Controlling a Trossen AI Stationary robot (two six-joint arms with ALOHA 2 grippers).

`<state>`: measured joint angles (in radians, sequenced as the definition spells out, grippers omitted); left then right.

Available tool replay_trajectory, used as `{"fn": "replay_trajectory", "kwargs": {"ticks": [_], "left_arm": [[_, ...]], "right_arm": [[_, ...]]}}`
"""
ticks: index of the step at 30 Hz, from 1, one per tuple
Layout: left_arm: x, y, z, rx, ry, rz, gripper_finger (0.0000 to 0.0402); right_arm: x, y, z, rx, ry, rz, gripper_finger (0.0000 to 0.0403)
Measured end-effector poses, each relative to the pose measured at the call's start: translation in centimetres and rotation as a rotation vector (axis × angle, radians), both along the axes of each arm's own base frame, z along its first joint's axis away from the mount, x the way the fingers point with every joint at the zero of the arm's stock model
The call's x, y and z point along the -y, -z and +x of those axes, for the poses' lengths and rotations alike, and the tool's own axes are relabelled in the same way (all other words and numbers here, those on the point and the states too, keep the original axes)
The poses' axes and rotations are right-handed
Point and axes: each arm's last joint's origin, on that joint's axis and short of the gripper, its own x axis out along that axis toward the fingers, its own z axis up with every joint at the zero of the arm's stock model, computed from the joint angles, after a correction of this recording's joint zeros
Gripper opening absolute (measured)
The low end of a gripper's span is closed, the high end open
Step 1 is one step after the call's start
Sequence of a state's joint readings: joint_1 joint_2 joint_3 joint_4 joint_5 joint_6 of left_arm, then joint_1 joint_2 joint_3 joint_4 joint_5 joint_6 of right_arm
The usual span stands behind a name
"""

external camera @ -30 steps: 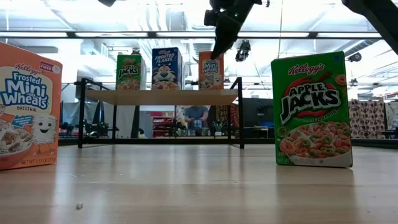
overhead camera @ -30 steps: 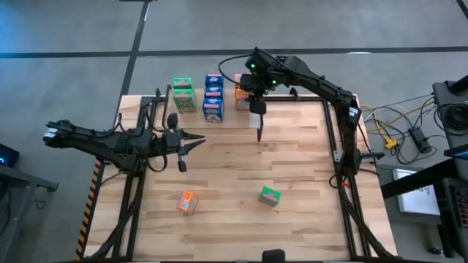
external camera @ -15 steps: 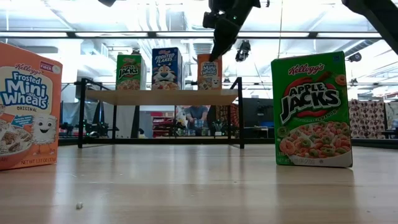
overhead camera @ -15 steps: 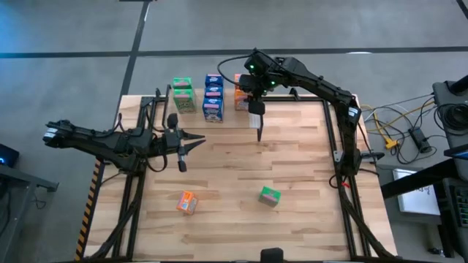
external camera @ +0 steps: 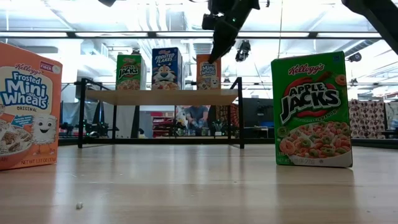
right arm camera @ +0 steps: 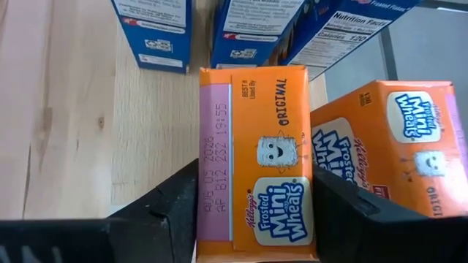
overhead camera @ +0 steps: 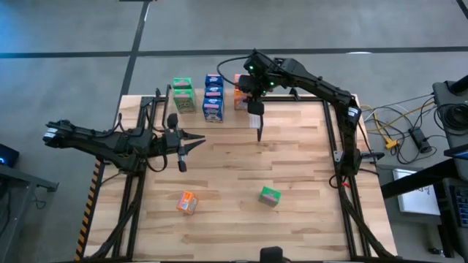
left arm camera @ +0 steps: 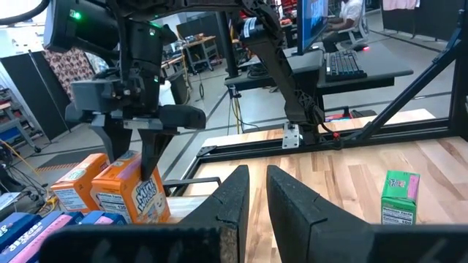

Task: Stack cereal on shelf
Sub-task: Put the right orange cereal box on the shelf aligned with the other orange cereal box

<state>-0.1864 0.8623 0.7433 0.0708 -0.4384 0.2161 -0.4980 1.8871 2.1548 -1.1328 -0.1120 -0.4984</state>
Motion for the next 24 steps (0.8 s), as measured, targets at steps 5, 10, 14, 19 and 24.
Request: {"fn": "replay_trajectory", "kwargs": {"ticks": [5, 10, 14, 19, 24], "left_arm": [[0.0, 0.0, 0.0, 0.0, 0.0, 0.0, 0.0032], [0.0, 0.0, 0.0, 0.0, 0.0, 0.0, 0.0032], [0.0, 0.0, 0.0, 0.0, 0.0, 0.0, 0.0032], [0.0, 0.0, 0.0, 0.0, 0.0, 0.0, 0.0032], [0.0, 0.0, 0.0, 0.0, 0.0, 0.0, 0.0032]], "right_arm": [[0.1, -0.1, 0.1, 0.007, 0.005, -0.011, 0.0203], [0.1, -0.2, 0.0, 0.01, 0.005, -0.014, 0.0203], [0.0, -0.8, 0.0, 0.028, 0.006, -0.025, 0.0203], [0.0, -1.2, -0.1, 0.036, 0.007, -0.029, 0.0203], [0.0, -1.4, -0.1, 0.043, 0.019, -0.023, 0.0203]]}}
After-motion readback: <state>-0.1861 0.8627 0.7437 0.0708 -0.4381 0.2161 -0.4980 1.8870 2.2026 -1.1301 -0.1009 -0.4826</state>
